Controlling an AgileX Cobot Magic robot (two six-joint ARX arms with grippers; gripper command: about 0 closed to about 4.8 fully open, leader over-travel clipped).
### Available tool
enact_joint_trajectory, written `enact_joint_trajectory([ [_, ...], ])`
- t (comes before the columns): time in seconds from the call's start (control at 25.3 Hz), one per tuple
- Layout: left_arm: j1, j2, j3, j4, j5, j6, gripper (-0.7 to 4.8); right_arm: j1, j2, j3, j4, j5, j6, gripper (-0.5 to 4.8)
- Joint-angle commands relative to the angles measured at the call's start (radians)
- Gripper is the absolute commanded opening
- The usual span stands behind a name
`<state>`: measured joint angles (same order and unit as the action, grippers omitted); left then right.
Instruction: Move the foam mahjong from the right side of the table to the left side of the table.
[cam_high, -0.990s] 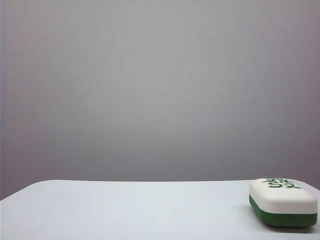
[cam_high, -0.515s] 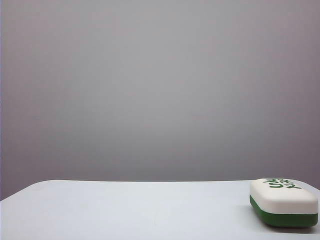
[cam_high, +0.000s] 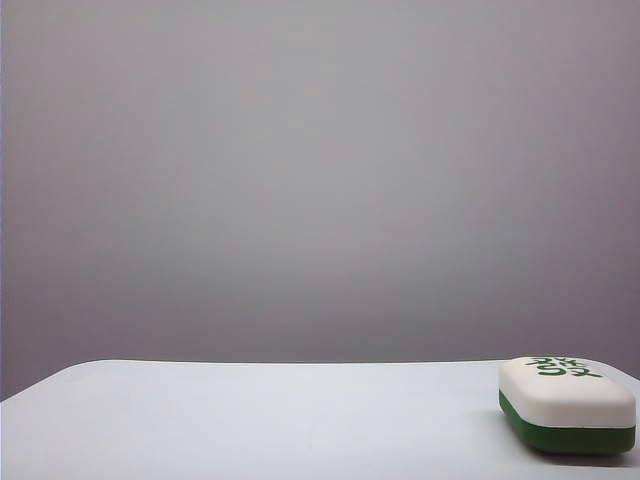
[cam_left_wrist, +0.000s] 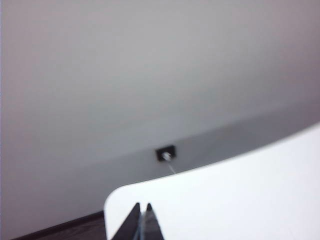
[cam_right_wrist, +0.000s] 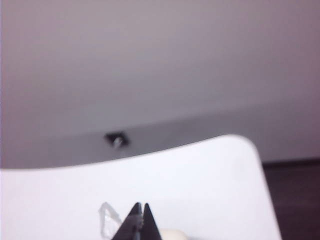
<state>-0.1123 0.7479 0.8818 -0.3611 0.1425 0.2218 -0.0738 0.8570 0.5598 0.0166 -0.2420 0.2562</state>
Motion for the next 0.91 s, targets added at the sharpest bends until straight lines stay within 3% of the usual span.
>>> enact_joint_trajectory([
  [0.04, 0.0, 0.056, 0.048, -0.072, 0.121, 0.064, -0.05, -0.097, 0.171, 0.038, 0.046, -0.225, -0.005, -0.05],
  [0.12, 0.0, 0.085, 0.051, -0.082, 0.208, 0.064, -0.05, -0.142, 0.288, 0.044, 0.098, -0.325, -0.027, -0.05],
  [0.28, -0.002, 0.132, 0.051, -0.103, 0.294, 0.067, -0.05, -0.159, 0.434, 0.044, 0.123, -0.381, -0.08, -0.05],
  [0.55, -0.008, 0.18, 0.052, -0.137, 0.301, 0.057, -0.05, -0.159, 0.705, 0.05, 0.128, -0.349, -0.134, -0.05],
  [0.91, -0.019, 0.182, 0.051, -0.123, 0.299, 0.055, -0.05, -0.136, 0.861, 0.055, 0.156, -0.306, -0.114, -0.05],
])
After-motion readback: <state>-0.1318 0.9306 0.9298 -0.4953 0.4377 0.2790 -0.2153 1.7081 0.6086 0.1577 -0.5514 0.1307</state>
